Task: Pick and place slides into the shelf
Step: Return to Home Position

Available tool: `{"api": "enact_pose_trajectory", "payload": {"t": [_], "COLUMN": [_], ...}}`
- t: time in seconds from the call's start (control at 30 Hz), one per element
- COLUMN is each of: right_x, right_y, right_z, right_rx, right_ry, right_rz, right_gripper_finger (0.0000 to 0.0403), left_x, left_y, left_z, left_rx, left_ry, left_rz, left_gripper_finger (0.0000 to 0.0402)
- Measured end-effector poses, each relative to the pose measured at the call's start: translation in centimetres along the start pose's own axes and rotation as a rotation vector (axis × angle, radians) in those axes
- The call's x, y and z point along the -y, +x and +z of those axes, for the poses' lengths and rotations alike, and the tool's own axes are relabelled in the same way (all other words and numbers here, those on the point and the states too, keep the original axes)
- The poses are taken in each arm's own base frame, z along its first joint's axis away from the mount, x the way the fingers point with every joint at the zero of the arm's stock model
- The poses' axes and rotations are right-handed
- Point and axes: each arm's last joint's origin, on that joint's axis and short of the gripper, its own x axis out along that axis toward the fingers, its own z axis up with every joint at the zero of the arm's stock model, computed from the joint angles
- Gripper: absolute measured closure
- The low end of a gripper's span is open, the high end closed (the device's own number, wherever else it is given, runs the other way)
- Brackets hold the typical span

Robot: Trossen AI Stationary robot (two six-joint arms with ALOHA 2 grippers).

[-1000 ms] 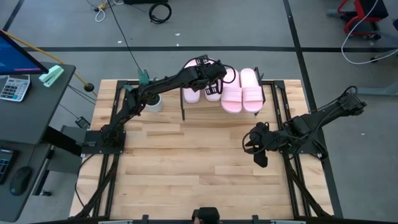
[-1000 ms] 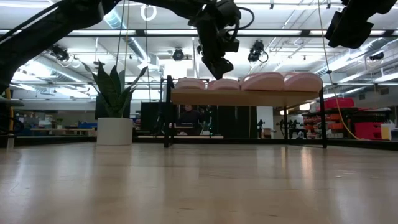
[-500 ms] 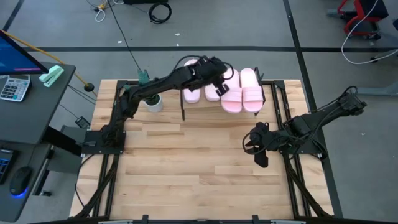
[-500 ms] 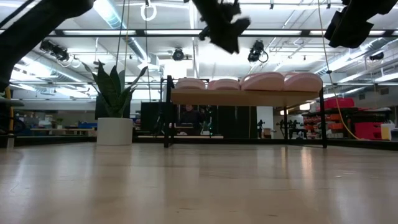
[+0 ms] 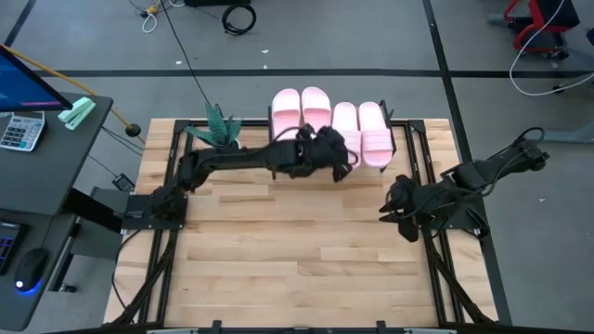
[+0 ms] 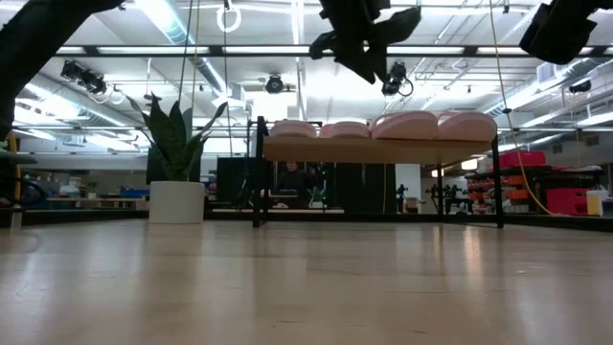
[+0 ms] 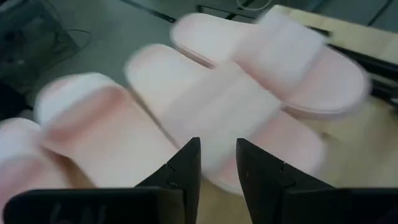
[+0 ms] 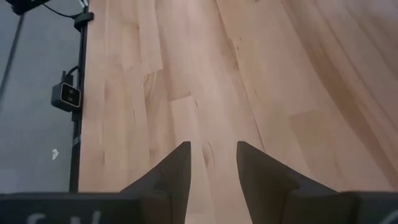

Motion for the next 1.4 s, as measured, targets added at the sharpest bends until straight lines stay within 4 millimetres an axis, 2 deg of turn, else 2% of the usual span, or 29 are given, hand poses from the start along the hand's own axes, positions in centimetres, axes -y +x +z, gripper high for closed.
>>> {"api": "enact_pose_trajectory", "payload": {"t": [0.2,0.33,0.53,0.73,0.83,0.93,1.03,1.17,1.27,1.4], "right_x": [1.4,2.2,3.0,3.4,3.4,3.5,3.5,3.4,3.4,3.2], "right_y": [-1.9,-2.8,-4.0,-4.7,-4.8,-4.7,-4.7,-4.6,-4.5,-4.1], "right_z": [-1.1,-1.7,-2.0,-2.2,-2.2,-2.1,-2.1,-2.1,-2.0,-1.9], "right_rx": [-0.011,-0.014,0.074,0.109,0.112,0.118,0.121,0.121,0.119,0.110], "right_ry": [-0.052,-0.087,-0.127,-0.181,-0.186,-0.183,-0.163,-0.105,-0.061,-0.006], "right_rz": [-0.039,-0.072,-0.130,-0.126,-0.125,-0.137,-0.139,-0.138,-0.141,-0.154], "right_gripper_finger": [0.0268,0.0268,0.0268,0.0268,0.0268,0.0268,0.0268,0.0268,0.0268,0.0268], "left_x": [3.8,5.3,7.5,9.0,9.1,9.1,9.6,11.1,12.2,12.6], "left_y": [-1.8,-3.3,-6.3,-10.7,-13.0,-14.5,-13.8,-11.2,-8.4,-4.9], "left_z": [-2.4,-3.5,-5.1,-8.7,-10.6,-11.7,-12.8,-14.0,-14.3,-13.2], "left_rx": [0.006,0.007,0.002,-0.059,-0.036,0.003,0.038,0.026,0.011,0.126], "left_ry": [-0.043,-0.132,-0.255,-0.322,-0.339,-0.357,-0.378,-0.328,-0.233,-0.221], "left_rz": [-0.081,-0.086,-0.095,-0.014,0.067,0.113,0.113,0.029,-0.116,-0.398], "left_gripper_finger": [0.0324,0.0345,0.0367,0.0383,0.0392,0.0397,0.0397,0.0398,0.0399,0.0400]}}
